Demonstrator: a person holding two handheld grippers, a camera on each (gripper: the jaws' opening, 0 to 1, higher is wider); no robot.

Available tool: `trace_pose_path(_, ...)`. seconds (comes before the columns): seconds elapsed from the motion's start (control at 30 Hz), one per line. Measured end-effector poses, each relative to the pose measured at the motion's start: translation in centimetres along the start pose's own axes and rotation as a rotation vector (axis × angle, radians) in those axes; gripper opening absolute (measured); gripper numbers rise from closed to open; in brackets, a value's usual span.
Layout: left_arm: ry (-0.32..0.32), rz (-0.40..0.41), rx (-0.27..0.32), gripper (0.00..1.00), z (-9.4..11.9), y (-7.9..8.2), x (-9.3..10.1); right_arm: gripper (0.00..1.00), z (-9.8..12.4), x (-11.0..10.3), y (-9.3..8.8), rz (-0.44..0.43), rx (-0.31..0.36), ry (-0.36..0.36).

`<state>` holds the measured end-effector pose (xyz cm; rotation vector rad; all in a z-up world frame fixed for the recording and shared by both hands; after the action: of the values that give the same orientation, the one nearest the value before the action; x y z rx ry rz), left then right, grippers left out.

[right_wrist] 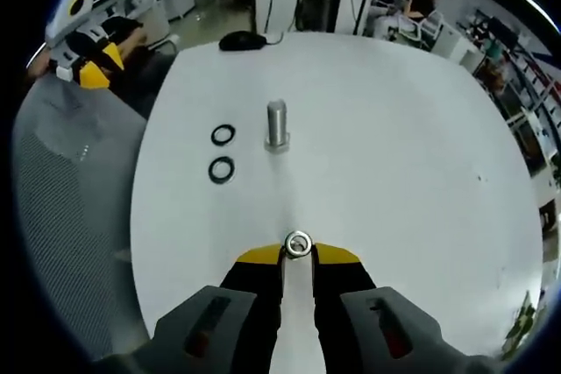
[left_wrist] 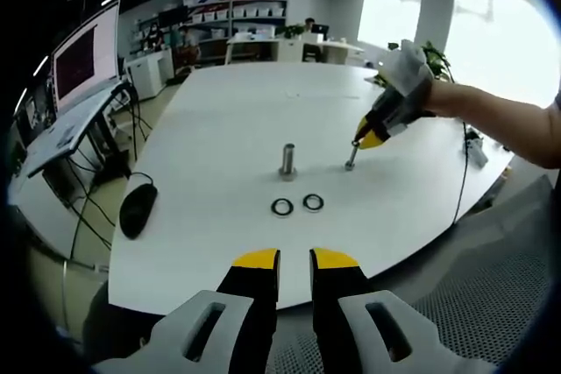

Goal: Place the washer onto the threaded stud by aligning its center hole with the stud, sliding it down to the base, and recovering from edge contact or off-axis alignment until the washer reaches the visible bottom stop.

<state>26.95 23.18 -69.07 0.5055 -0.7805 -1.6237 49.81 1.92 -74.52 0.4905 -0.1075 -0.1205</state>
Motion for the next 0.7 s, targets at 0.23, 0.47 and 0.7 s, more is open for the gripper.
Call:
trace_pose_path(0.23, -0.002, -0.001, -0.001, 0.11, -0.03, 0.00, 0.01, 0.13, 0.15, 0.03, -0.26, -0.002, -0.005, -0.008)
trace_pose_path(0.47, -0.004, -0.004, -0.004, 0.11, -0.03, -0.02, 0.05, 0.13, -0.08, -0.23, -0.67, -0.008, -0.016, 0.002)
trace_pose_path(0.7, -0.005, -0.005, -0.005, 0.11, -0.04, -0.02, 0.08, 0.13, -0.82, -0.27, -0.57, -0.001, -0.029, 0.006)
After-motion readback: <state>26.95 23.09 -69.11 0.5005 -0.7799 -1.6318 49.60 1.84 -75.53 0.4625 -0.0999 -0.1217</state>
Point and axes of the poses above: the point that each gripper's makers call its tool centre point, and the gripper's own axes: z roughly backward along the fingers, x roughly to its right, y roughly out of its top, the point moved 7 cm from there along z, roughly backward along the fingers
